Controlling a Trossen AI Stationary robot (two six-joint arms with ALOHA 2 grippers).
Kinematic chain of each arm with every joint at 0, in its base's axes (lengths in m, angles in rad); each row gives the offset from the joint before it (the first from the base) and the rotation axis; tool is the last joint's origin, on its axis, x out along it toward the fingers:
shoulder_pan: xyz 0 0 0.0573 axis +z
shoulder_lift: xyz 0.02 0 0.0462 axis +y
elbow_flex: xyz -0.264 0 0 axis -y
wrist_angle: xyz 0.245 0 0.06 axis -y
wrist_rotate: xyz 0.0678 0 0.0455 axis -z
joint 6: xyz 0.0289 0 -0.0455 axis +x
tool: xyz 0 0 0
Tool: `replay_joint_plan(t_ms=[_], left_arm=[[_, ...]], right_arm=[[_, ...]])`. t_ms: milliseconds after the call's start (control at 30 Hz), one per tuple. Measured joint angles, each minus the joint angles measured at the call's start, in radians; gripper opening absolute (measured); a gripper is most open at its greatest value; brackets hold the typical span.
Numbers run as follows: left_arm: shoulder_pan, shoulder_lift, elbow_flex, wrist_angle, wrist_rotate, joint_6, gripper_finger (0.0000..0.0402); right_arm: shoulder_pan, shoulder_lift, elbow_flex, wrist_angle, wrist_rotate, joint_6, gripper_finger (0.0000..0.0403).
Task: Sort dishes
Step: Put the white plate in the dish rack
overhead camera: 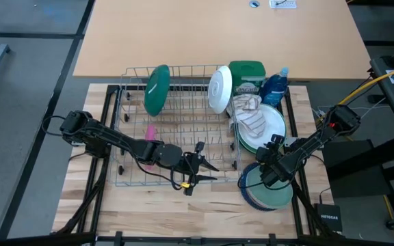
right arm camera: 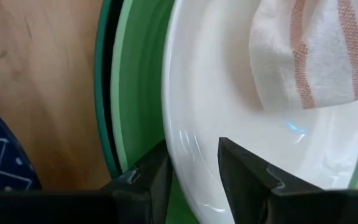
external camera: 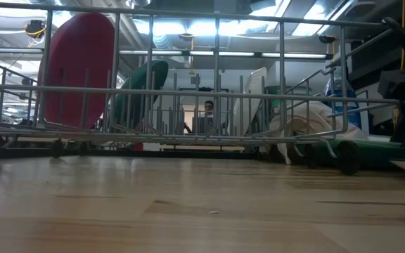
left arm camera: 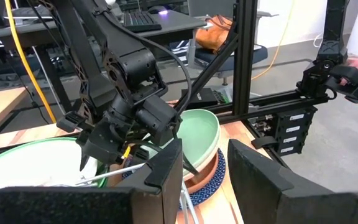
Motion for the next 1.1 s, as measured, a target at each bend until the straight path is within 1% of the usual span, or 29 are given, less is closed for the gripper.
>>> replay_joint_plan(t_ms=[467, 600, 767, 867, 1000, 1100], left_arm=[[0.0, 0.0, 0.0, 0.0, 0.0, 0.0, 0.0117], [0.0, 0.0, 0.0, 0.0, 0.0, 0.0, 0.0117], [0.0, 0.0, 0.0, 0.0, 0.0, 0.0, 0.0117], [0.0, 0.0, 0.0, 0.0, 0.0, 0.0, 0.0117], [0.0, 0.0, 0.0, 0.0, 0.0, 0.0, 0.0117], [0.0, 0.0, 0.0, 0.0, 0.0, 0.0, 0.0117]], right_arm=[[0.0, 0.0, -0.009, 0.02, -0.009, 0.0, 0.0129], [-0.001, 0.0, -0.01, 0.034, -0.018, -0.002, 0.0104], [-0.001, 0.0, -0.01, 0.056, -0.023, -0.009, 0.0053], [0.0, 0.0, -0.009, 0.075, -0.007, -0.049, 0.0026], [-0.001, 0.001, 0.006, 0.087, -0.006, -0.098, 0.0024], [-0.001, 0.003, 0.03, 0.079, -0.021, -0.108, 0.0031]])
